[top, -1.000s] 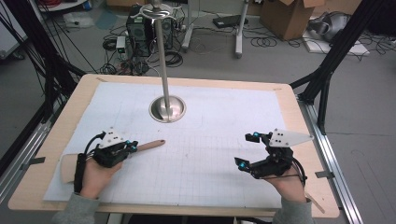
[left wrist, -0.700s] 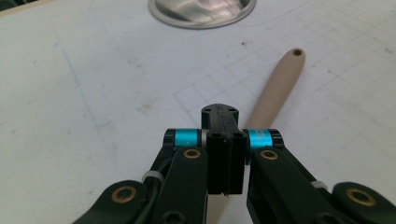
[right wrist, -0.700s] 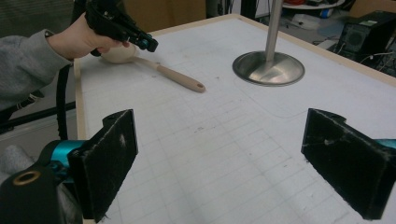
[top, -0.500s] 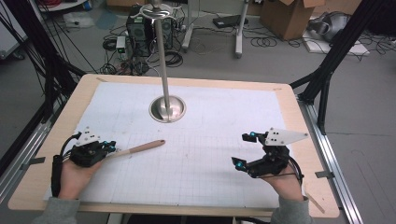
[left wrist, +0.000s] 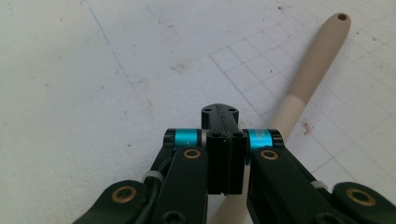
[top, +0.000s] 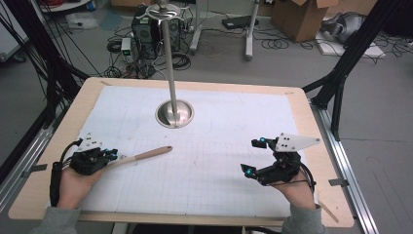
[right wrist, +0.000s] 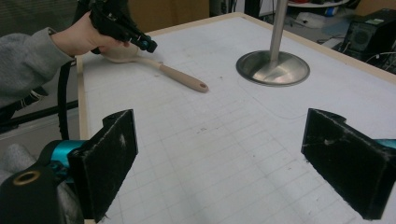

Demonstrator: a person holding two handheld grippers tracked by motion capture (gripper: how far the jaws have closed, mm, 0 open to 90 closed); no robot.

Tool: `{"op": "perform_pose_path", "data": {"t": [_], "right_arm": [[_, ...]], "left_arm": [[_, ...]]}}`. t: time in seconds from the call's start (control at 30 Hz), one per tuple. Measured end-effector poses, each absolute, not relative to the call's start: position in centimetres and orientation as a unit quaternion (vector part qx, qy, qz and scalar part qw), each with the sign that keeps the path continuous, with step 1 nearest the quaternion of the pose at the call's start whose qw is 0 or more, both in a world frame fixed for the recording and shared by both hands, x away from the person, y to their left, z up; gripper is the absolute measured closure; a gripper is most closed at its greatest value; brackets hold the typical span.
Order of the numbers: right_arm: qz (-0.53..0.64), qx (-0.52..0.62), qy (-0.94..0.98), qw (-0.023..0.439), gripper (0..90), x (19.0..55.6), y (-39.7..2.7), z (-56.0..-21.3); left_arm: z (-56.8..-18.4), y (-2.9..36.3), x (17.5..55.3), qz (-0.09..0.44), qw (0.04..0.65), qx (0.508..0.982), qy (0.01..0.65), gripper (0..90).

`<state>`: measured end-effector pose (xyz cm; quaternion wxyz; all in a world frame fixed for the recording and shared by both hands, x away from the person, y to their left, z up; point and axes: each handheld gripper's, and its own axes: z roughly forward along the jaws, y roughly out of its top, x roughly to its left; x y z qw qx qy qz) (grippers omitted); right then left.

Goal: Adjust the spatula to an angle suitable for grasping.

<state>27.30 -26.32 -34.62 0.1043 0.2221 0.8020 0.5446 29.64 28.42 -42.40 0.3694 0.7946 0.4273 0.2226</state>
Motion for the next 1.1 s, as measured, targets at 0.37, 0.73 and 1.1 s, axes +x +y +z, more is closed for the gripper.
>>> {"op": "perform_pose_path", "data": {"t": [0.37,0.73,1.1], "right_arm": [[0.544,0.221,0.803,0.104,9.6,27.3,-26.3,-34.7],[0.545,0.222,0.802,0.103,9.6,27.3,-26.3,-34.6],[0.546,0.222,0.801,0.104,9.6,27.3,-26.5,-34.6]], "left_arm": [[-42.8,28.4,29.9,0.201,0.349,0.810,0.426,89.6],[-42.8,28.3,29.8,0.174,0.335,0.811,0.446,89.6],[-43.0,28.0,28.6,0.141,0.323,0.821,0.448,89.6]]}}
